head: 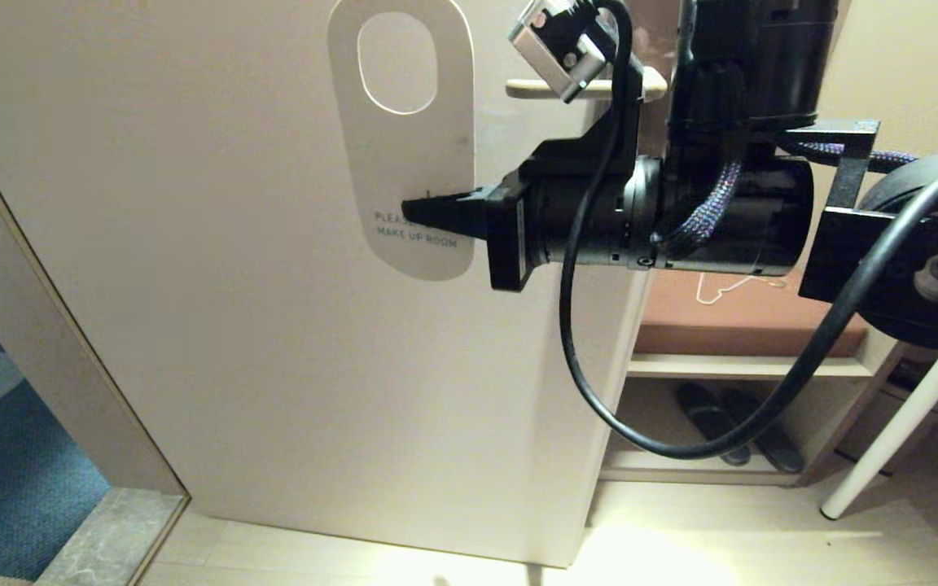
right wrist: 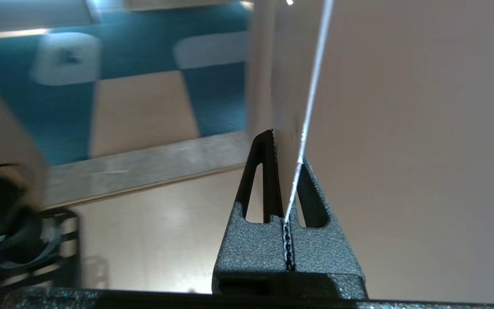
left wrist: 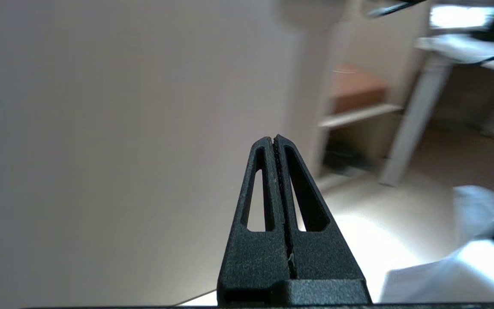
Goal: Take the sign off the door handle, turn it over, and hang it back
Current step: Hand it to the other hand
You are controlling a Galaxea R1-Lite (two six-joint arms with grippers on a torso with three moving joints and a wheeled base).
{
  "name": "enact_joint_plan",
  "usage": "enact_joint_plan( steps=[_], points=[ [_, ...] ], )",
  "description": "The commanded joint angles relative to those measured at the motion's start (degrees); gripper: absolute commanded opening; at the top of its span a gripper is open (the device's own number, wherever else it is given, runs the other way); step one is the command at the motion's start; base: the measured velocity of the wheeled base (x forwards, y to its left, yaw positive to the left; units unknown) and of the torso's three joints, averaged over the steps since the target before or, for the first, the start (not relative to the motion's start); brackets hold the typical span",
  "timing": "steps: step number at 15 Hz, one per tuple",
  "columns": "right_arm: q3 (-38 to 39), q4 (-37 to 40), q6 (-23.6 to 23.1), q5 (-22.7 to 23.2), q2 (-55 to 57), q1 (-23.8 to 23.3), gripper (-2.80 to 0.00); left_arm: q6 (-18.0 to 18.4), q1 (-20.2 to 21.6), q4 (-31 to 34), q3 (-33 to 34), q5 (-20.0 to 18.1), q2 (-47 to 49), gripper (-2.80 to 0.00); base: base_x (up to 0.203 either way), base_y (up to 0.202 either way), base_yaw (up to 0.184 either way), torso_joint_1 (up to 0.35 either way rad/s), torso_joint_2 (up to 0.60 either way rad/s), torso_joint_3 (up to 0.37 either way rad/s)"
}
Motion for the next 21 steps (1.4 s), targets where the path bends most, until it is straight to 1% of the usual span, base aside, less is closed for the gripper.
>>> enact_joint_plan(
  steps=[1,2,6,7,9,10,11,13,16,17,19,21],
  points=[
    [-0.25,-0.14,1.66,2.29,-0.83,0.21,-2.80,-0.32,-4.99,-0.35,-4.00,-0.12,8.80,-2.80,0.000,0.000,0.000,0.000,0.00,0.000],
    [-1.16,-0.14,3.15,3.33,-0.98,0.31,-2.80,-1.15,-7.62,-1.81,-6.09,-0.17,12.82,-2.80,0.000,0.000,0.000,0.000,0.00,0.000],
    [-4.00,0.02,8.31,9.08,-1.10,0.32,-2.80,-5.34,-14.09,-10.70,-11.97,-0.64,26.73,-2.80,0.000,0.000,0.000,0.000,0.00,0.000],
    [-4.00,0.04,8.73,10.10,-1.17,0.32,-2.80,-5.83,-15.37,-12.79,-13.27,-1.86,29.58,-2.80,0.000,0.000,0.000,0.000,0.00,0.000],
    [-4.00,0.26,9.02,12.82,-1.24,0.32,-2.80,-6.57,-16.39,-16.04,-15.84,-7.36,33.71,-2.80,0.000,0.000,0.000,0.000,0.00,0.000],
    [-4.00,0.28,9.07,14.17,-1.19,0.32,-2.80,-7.98,-16.52,-17.47,-16.83,-9.41,35.08,-2.80,0.000,0.000,0.000,0.000,0.00,0.000],
    [-4.00,0.28,9.08,14.86,-1.19,0.32,-2.80,-9.53,-16.56,-18.61,-17.39,-10.35,35.92,-2.80,0.000,0.000,0.000,0.000,0.00,0.000],
    [-3.74,0.37,9.05,15.44,-1.19,0.32,-2.80,-9.81,-16.44,-18.83,-17.38,-10.98,36.53,-2.80,0.000,0.000,0.000,0.000,0.00,0.000],
    [-3.74,0.80,9.11,15.79,-1.10,0.32,-2.80,-10.07,-15.38,-18.70,-17.18,-12.98,36.67,-2.80,0.000,0.000,0.000,0.000,0.00,0.000],
    [-3.74,1.42,9.05,15.79,-1.18,0.31,-2.80,-10.06,-14.44,-18.67,-17.18,-14.19,37.08,-2.80,0.000,0.000,0.000,0.000,0.00,0.000],
    [-3.74,1.87,9.02,15.79,-1.28,0.05,-2.80,-9.74,-11.13,-18.79,-17.29,-17.25,37.80,-2.80,0.000,0.000,0.000,0.000,0.00,0.000],
    [-3.67,3.60,9.02,15.79,-2.00,-0.42,-2.80,-9.64,-7.81,-18.83,-17.50,-21.69,38.18,-2.80,0.000,0.000,0.000,0.000,0.00,0.000]
  ],
)
